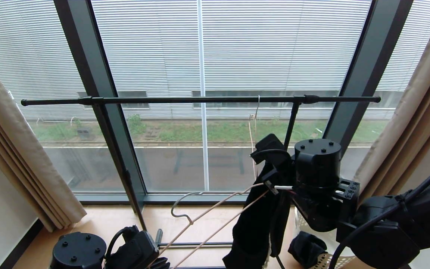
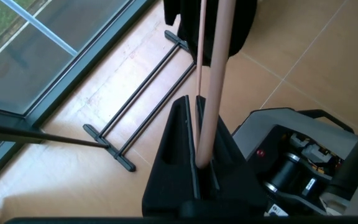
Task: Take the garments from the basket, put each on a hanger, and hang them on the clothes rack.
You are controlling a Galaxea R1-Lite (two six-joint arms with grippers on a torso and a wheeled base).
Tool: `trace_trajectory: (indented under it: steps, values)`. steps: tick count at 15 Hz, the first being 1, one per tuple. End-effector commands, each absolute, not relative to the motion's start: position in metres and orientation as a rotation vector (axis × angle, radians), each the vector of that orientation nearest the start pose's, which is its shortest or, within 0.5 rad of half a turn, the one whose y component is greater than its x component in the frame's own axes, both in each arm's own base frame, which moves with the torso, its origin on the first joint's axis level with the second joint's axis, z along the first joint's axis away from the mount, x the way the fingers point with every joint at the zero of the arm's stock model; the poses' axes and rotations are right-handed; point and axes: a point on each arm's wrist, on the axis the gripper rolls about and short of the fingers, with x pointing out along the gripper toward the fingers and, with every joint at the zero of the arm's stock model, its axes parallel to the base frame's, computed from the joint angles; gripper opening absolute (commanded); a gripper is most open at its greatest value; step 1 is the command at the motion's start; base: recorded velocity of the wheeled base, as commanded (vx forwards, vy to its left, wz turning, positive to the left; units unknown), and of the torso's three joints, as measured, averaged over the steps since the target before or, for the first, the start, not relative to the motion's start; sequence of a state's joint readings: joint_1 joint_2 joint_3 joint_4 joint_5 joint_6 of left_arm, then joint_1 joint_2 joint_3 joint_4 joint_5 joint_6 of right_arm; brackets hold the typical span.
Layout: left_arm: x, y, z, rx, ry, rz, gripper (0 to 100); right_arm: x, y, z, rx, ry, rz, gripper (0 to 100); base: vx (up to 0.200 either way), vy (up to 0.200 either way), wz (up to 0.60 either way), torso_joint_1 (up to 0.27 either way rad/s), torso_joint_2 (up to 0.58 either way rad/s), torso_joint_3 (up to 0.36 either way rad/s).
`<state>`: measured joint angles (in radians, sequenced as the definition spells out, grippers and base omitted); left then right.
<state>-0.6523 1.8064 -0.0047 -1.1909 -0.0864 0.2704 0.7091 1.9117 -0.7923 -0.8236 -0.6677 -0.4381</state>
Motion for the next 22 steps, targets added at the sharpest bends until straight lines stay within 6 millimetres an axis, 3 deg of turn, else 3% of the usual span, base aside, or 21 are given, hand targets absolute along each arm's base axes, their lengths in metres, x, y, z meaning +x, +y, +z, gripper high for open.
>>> trace_trajectory:
  steps: [1,11,22]
  values:
    - [0.151,-0.118,0.043,0.430,0.510,-0.789,0,0.263,0.213,0.135,-0.616,0.200,0.102,0,0.000,0.000,0.00,0.000,0.00,0.000]
    - [0.159,-0.123,0.037,0.410,0.485,-0.746,0,0.230,0.248,0.135,-0.588,0.170,0.235,0,0.000,0.000,0.00,0.000,0.00,0.000]
    - [0.159,-0.123,0.036,0.414,0.487,-0.730,0,0.179,0.299,0.139,-0.518,0.109,0.426,0,0.000,0.000,0.00,0.000,0.00,0.000]
